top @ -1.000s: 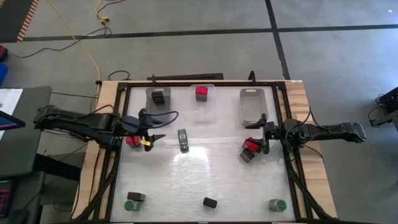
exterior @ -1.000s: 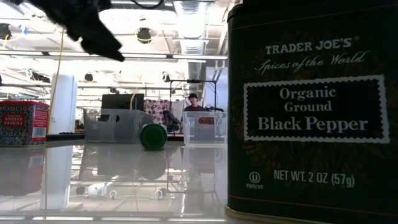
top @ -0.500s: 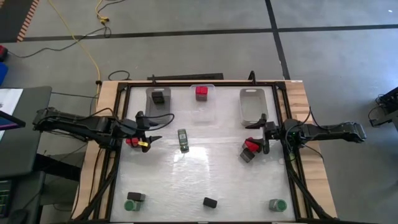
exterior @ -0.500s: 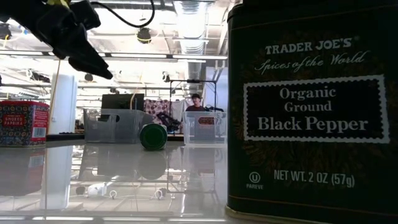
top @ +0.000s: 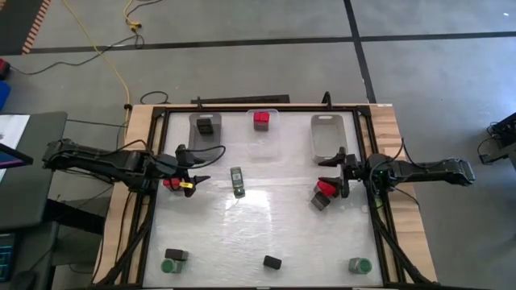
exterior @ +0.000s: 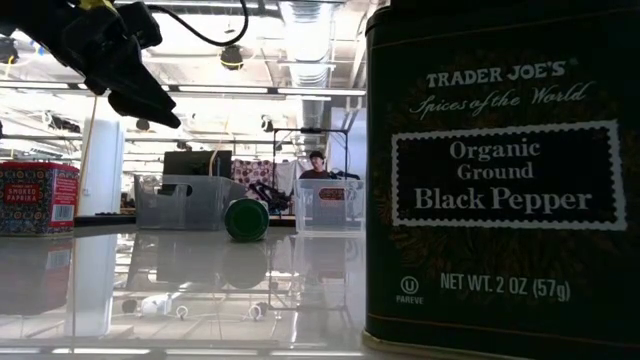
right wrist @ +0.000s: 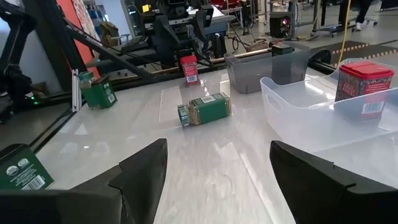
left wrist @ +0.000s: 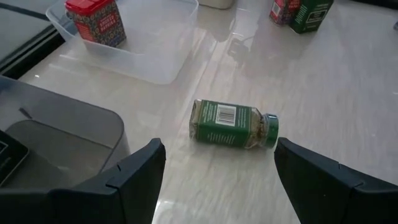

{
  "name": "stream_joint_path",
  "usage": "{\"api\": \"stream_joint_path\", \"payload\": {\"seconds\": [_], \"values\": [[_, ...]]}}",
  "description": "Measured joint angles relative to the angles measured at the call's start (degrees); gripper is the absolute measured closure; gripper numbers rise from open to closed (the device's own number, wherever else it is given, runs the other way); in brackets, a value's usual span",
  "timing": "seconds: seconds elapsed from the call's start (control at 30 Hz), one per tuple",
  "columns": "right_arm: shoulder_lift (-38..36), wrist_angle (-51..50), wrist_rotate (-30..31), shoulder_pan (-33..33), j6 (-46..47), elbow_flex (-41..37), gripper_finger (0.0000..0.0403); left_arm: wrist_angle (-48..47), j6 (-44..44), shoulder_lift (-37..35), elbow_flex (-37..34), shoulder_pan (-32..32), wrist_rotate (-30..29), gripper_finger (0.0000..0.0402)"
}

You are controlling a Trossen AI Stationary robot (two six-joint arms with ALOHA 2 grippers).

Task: Sort spices by type
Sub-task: Put the green seasoning bottle into the gray bin

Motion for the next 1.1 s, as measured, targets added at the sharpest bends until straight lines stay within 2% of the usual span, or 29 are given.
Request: {"api": "stream_joint_path", "payload": {"seconds": [0.3, 0.5, 0.7, 0.83, 1.0, 1.1], "values": [[0.01, 0.04, 0.20, -0.04, -0.13, 0.02, 0.0091, -0.02, 0.31, 0.00, 0.00, 0.02, 0.00, 0.0111], [0.04, -0.03, 6.77, -0.04, -0.48, 0.90, 0.0091, -0.04, 0.31, 0.00, 0.00, 0.02, 0.02, 0.0111], [0.16, -0.64, 10.61, -0.04, -0.61, 6.14, 0.0092, -0.04, 1.03, 0.00, 0.00, 0.02, 0.04, 0.0111], [2.69, -7.03, 14.23, -0.02, 3.27, 11.67, 0.0100, -0.15, 1.35, 0.00, 0.00, 0.00, 0.04, 0.0111], [10.78, -24.56, 16.55, -0.04, 12.44, 22.65, 0.0112, -0.15, 1.38, 0.00, 0.00, 0.02, 0.04, 0.0111], [17.69, -35.58, 16.57, 0.13, 13.27, 30.31, 0.0117, -0.15, 1.38, 0.00, 0.00, 0.02, 0.04, 0.0111]]}}
